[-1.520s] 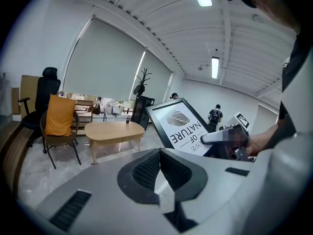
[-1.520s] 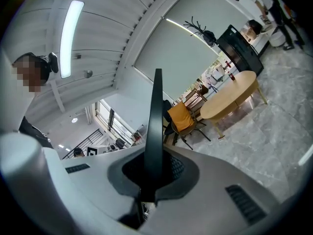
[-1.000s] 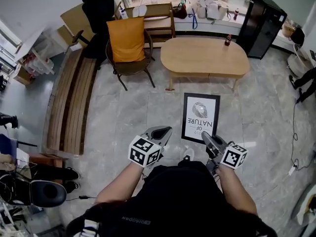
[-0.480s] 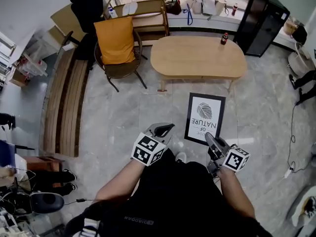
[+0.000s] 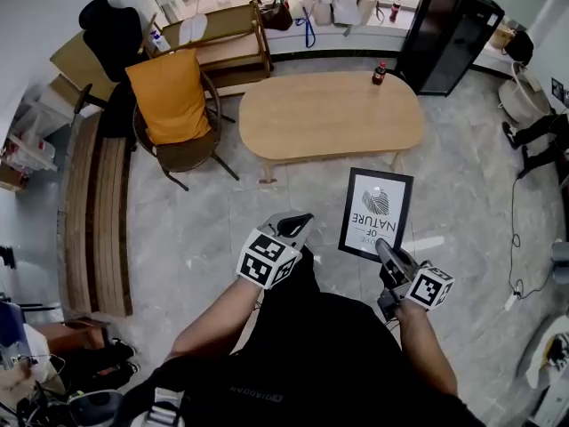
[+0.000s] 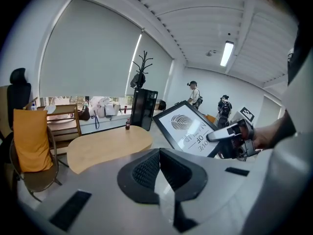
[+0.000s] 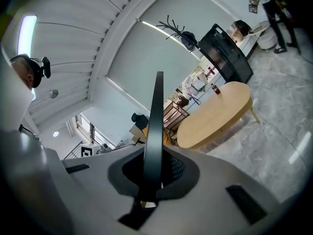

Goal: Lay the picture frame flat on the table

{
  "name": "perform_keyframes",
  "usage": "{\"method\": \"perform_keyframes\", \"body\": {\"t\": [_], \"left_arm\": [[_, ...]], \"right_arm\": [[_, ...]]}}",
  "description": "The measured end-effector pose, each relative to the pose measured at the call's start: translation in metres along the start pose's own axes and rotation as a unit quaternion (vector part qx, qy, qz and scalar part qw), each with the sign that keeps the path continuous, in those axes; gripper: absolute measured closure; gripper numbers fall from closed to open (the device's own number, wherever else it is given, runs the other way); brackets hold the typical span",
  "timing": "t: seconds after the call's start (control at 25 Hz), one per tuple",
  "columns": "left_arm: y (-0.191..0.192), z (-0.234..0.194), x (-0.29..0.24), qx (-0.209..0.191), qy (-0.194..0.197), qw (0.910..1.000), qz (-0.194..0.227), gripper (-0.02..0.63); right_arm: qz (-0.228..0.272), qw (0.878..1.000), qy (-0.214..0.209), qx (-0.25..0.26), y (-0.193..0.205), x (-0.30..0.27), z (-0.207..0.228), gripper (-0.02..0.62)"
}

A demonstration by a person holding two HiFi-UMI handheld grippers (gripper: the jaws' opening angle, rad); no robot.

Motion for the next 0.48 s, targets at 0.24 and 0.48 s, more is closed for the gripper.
{"method": "perform_keyframes", "body": {"t": [0.24, 0.48], "left_arm": [[-0.068, -0.093, -0.056, 0.028, 0.036, 0.999, 0.004, 0.6], [-0.114, -0.166, -0.081, -0.011, 0.045, 0.9989, -0.004, 0.6]], "right_arm": [[-0.007, 1.0, 0.023, 0.016, -0.079, -0.074, -0.003, 0.586], [0.004, 1.0, 0.028, 0.009, -0.13, -0.151, 0.0, 0.586]]}}
Point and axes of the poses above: the fingertips, and each gripper's own axes: x backward along the fingers, z to its right, y out of its underside, the point moved 10 cm from there along x, backward along the fingers, and after that the axes turned 10 degrees about y, right-handed, at the moved point
